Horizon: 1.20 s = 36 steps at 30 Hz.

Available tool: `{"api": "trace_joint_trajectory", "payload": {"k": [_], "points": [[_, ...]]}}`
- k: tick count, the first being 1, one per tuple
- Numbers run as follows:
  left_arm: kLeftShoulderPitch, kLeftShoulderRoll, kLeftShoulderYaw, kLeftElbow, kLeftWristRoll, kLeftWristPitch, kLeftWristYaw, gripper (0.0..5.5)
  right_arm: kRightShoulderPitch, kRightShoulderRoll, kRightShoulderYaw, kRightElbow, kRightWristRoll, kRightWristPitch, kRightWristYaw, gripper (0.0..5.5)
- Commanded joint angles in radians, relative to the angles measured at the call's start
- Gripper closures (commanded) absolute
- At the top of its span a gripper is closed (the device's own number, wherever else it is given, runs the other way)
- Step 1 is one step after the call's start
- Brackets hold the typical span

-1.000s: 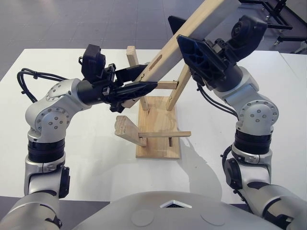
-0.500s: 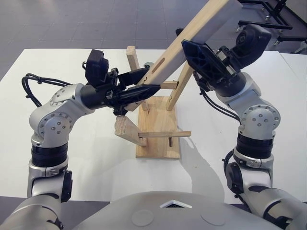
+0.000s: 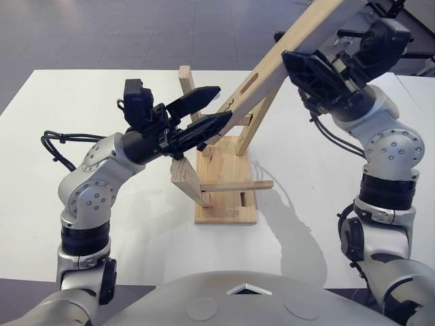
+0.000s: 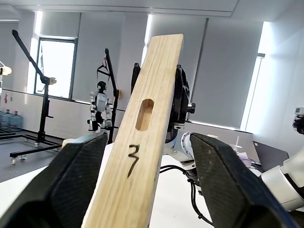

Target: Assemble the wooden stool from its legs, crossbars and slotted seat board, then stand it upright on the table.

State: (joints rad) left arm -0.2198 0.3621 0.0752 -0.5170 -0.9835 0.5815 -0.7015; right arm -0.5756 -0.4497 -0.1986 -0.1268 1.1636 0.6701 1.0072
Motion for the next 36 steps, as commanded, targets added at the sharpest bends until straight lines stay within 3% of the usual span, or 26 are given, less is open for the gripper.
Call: {"api": "trace_joint_trajectory", "payload": {"k": [1,7,17,22,28,36], "points": [[0.034,0.030,0.040,-0.033,0.024,-0.017,0.034,1.90,-0.034,-0.035,-0.039,0.051,0.010,0.026,0.011,3.46],[0.032,0.057,0.131,-0.079,-0.026,-0.046,0.063,1.90,0.042,-0.080,-0.050,0.100,-0.132,-0.069,0.066,3.46],[0.118,0.148,0.311,-0.115,-0.142,-0.033,0.139,1.90,0.341,-0.156,-0.044,-0.092,-0.236,-0.105,0.161,3.46],[0.167,0.176,0.316,-0.103,-0.157,-0.026,0.138,1.90,0.487,-0.173,-0.047,-0.063,-0.300,-0.176,0.240,3.46],[0.161,0.198,0.301,-0.063,-0.135,-0.032,0.128,1.90,0.533,-0.101,-0.010,-0.002,-0.417,-0.404,0.290,3.46],[0.192,0.199,0.309,-0.078,-0.123,-0.042,0.126,1.90,0.514,-0.177,-0.042,0.014,-0.187,-0.201,0.422,3.46]]}}
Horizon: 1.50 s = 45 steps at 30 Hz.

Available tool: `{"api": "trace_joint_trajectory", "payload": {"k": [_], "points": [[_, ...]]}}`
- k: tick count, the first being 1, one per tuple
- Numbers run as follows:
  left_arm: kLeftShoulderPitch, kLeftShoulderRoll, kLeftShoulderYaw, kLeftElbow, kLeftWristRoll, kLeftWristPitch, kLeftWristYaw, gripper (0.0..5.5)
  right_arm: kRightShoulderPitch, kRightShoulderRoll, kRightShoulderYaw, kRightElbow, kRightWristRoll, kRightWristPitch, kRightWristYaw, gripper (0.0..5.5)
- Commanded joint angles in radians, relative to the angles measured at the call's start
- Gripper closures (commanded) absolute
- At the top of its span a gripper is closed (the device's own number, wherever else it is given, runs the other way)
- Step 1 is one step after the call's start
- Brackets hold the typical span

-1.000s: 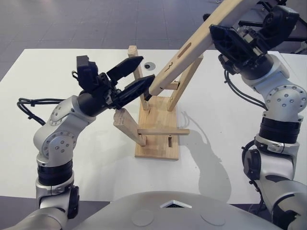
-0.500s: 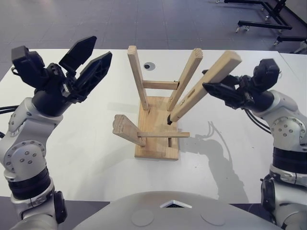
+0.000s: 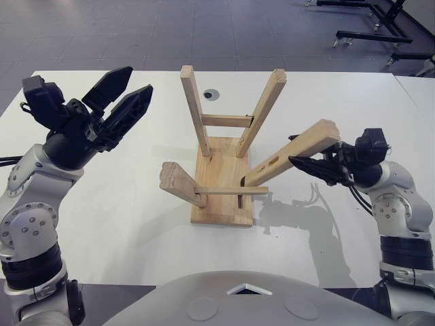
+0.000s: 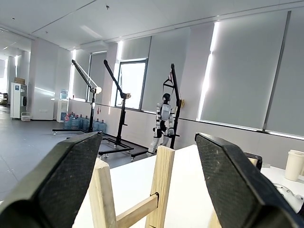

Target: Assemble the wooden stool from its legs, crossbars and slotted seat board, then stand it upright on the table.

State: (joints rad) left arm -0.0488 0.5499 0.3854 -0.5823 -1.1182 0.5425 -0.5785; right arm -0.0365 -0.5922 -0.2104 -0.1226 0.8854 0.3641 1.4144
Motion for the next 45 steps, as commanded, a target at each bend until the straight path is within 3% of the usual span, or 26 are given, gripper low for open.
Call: {"api": "trace_joint_trajectory", "payload": {"k": [1,11,45], "points": [[0.026,0.010,-0.004,-0.016,0.015,-0.003,0.006,1.90,-0.034,-0.042,-0.027,0.019,0.091,0.113,0.030,3.46],[0.070,-0.008,-0.015,-0.049,0.027,-0.012,0.025,1.90,-0.060,-0.058,0.012,0.015,0.014,0.081,0.097,3.46],[0.095,0.007,-0.062,-0.070,0.031,-0.002,0.019,1.90,-0.043,-0.014,0.074,0.006,-0.088,-0.046,0.020,3.46]]}}
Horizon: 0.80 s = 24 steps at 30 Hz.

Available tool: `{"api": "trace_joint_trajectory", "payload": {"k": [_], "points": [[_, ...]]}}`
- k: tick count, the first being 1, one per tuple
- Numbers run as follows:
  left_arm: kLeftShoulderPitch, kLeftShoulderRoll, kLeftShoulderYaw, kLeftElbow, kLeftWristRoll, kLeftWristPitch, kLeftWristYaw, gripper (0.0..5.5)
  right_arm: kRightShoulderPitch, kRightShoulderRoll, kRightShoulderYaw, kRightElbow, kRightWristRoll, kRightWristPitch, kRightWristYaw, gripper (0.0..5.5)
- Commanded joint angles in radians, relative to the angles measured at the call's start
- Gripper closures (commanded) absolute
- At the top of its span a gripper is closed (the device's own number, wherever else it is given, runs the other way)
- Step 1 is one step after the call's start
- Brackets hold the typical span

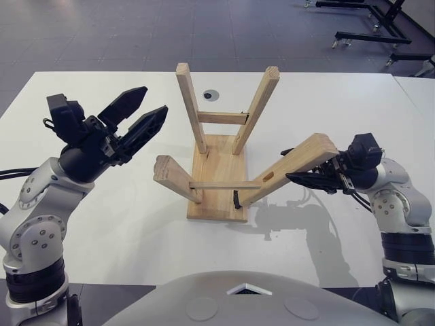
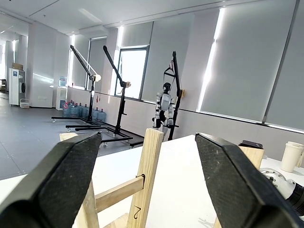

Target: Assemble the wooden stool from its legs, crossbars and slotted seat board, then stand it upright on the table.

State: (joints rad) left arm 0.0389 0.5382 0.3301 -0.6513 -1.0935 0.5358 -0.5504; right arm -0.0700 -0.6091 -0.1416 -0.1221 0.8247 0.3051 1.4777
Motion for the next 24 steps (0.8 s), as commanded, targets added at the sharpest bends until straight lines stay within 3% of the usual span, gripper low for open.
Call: {"api": "trace_joint_trajectory", "payload": {"k": [1,24], "points": [[0.006,0.020,-0.007,0.000,0.006,0.005,-0.010,1.90,-0.013,0.005,0.003,0.011,-0.027,0.014,-0.053,3.46],[-0.003,0.039,-0.006,0.021,0.008,0.008,-0.024,1.90,0.109,0.018,0.015,-0.135,-0.017,-0.024,-0.092,3.46]]}}
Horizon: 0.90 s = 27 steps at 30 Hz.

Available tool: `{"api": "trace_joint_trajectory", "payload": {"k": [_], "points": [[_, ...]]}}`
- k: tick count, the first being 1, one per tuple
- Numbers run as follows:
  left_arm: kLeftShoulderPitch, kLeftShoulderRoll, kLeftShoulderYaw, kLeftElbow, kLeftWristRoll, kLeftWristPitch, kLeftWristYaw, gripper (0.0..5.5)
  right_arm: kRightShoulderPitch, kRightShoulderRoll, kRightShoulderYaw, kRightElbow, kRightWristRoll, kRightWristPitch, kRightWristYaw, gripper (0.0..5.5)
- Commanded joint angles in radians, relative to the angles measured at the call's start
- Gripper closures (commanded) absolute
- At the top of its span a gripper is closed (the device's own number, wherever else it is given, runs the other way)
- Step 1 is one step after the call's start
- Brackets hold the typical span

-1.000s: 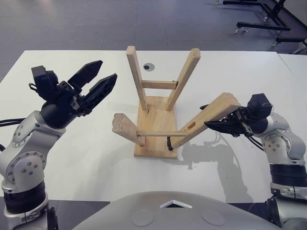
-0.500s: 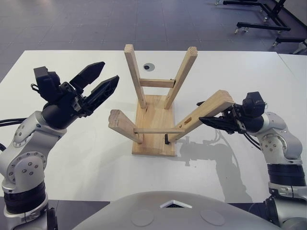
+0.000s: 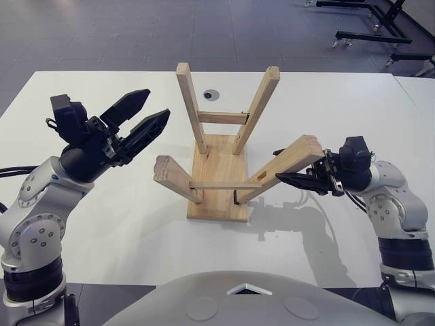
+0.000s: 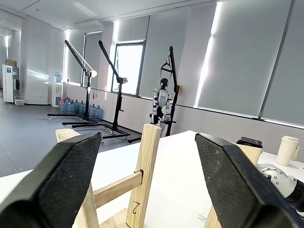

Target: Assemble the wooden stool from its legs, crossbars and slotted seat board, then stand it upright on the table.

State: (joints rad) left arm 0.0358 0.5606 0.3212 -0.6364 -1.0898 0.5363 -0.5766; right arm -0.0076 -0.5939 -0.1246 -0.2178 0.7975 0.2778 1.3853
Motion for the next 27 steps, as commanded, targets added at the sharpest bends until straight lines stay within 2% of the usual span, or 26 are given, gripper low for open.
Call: {"api": "trace_joint_trajectory", "payload": {"k": [1,5,14,27], "points": [[0.000,0.017,0.003,0.007,0.004,0.007,0.002,1.90,0.059,0.001,0.000,-0.044,0.010,0.000,0.003,3.46],[0.001,0.016,0.000,0.011,0.004,0.008,-0.001,1.90,0.076,0.003,0.010,-0.048,0.002,-0.020,0.005,3.46],[0.006,0.011,-0.002,0.012,0.010,0.004,0.002,1.90,0.126,0.045,0.027,-0.037,-0.083,-0.214,0.029,3.46],[-0.005,0.004,-0.016,0.023,0.031,-0.004,-0.005,1.90,0.062,0.010,0.051,0.011,-0.068,-0.169,0.015,3.46]]}}
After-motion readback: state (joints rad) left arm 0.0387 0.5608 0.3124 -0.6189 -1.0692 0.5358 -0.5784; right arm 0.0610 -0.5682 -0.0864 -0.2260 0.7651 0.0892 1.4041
